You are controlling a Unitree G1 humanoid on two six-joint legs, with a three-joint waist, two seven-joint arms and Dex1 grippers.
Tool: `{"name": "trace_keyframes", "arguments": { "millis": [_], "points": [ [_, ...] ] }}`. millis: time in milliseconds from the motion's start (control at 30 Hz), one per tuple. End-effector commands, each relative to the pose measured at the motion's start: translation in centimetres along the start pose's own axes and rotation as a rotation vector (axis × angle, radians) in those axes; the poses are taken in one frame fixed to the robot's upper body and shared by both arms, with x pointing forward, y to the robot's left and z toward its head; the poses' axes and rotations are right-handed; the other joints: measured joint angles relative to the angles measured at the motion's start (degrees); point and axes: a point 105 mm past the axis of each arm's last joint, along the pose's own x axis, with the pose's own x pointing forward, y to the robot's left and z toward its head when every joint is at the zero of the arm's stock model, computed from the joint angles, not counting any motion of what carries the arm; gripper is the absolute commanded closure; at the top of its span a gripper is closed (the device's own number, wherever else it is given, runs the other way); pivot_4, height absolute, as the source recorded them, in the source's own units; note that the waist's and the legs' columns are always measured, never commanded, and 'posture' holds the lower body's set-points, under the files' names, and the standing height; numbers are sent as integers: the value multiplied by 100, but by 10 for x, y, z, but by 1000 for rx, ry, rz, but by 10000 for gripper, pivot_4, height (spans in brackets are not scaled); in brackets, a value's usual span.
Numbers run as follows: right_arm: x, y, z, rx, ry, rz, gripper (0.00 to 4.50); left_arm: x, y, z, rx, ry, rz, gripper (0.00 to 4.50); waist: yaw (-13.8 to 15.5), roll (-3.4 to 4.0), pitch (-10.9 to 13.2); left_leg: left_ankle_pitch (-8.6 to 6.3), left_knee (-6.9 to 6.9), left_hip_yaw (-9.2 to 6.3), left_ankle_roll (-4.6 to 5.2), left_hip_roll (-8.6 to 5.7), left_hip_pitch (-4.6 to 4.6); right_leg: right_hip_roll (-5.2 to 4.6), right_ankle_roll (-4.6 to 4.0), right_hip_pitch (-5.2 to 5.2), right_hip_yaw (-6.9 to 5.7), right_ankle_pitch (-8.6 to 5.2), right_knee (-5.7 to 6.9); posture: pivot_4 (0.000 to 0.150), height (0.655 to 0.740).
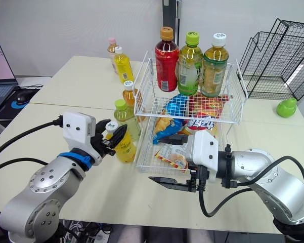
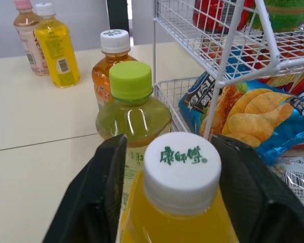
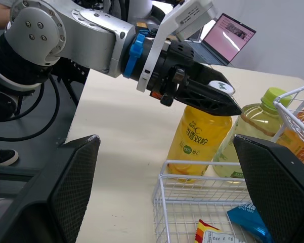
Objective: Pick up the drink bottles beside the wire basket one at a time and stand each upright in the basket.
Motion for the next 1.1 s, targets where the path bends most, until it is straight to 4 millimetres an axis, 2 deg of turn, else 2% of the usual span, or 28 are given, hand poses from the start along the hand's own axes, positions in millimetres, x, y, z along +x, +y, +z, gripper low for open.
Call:
{"name": "trace_keyframes", "arguments": {
  "millis": [33, 167, 333, 433, 533, 633, 733, 833, 1067, 1100],
  "points": [
    [-3, 3, 11, -48, -19, -4, 0, -3, 3, 1, 19, -20, 14, 30912, 0, 0, 0, 0, 0, 0, 0, 0, 0, 0, 0, 0, 0, 0, 0, 1500, 7207],
    [-4, 1, 12, -57, -17, -14, 0, -5, 17, 9, 65, -45, 23, 31494, -1, 0, 0, 0, -1, 2, 0, 2, 1, 0, -1, -1, 2, 0, -1, 1500, 7207],
    [-6, -6, 10, -71, -4, -48, 0, -6, 28, 37, 154, -100, -98, 31494, -24, 2, 2, 0, -6, 6, 0, 8, 1, 5, -7, -9, 4, -4, 0, 1500, 7207],
    [-6, -11, 9, -66, -1, -65, 0, -6, 33, 59, 183, -111, -226, 31494, -15, 1, 4, 0, -12, 5, 0, 8, -2, 8, -12, -15, 1, -8, -1, 1500, 7207],
    [-6, -13, 8, -57, -2, -78, 0, -6, 51, 91, 183, -114, -302, 31495, 11, -3, 7, 0, -16, 5, -1, 5, -9, 4, -13, -18, -4, -9, -10, 1500, 7207],
    [-7, -17, 10, -56, -13, -110, 0, -8, 55, 130, 158, -140, -416, 31495, 8, -3, 9, -1, -21, 8, -2, 4, -12, 1, 6, -18, -4, -19, -24, 1500, 7207],
    [-10, -23, 12, -55, -19, -166, 0, -9, 49, 167, 147, -169, -528, 31495, 20, -20, 19, -1, -20, -2, -2, 3, -16, 3, 11, -18, -16, -21, -24, 1500, 7207],
    [-12, -28, 10, -39, -6, -217, 0, -12, 36, 193, 115, -161, -672, 31495, 10, -19, 19, -2, -26, 6, -3, 0, -15, -1, 14, -14, -9, -20, -37, 1500, 7207],
    [-21, -27, -1, 8, 58, -308, 0, -11, -7, 239, 123, -176, -1032, 31495, 16, -17, 21, -1, -48, 8, -4, 2, -18, 5, 11, -27, -11, -19, -41, 1500, 7207],
    [-48, -38, 12, 2, 69, -335, 0, -8, -14, 245, 125, -189, -1078, 31495, 11, -15, 22, -1, -50, 10, -4, 0, -23, 5, 10, -32, -8, -19, -39, 1500, 7207]
  ]
}}
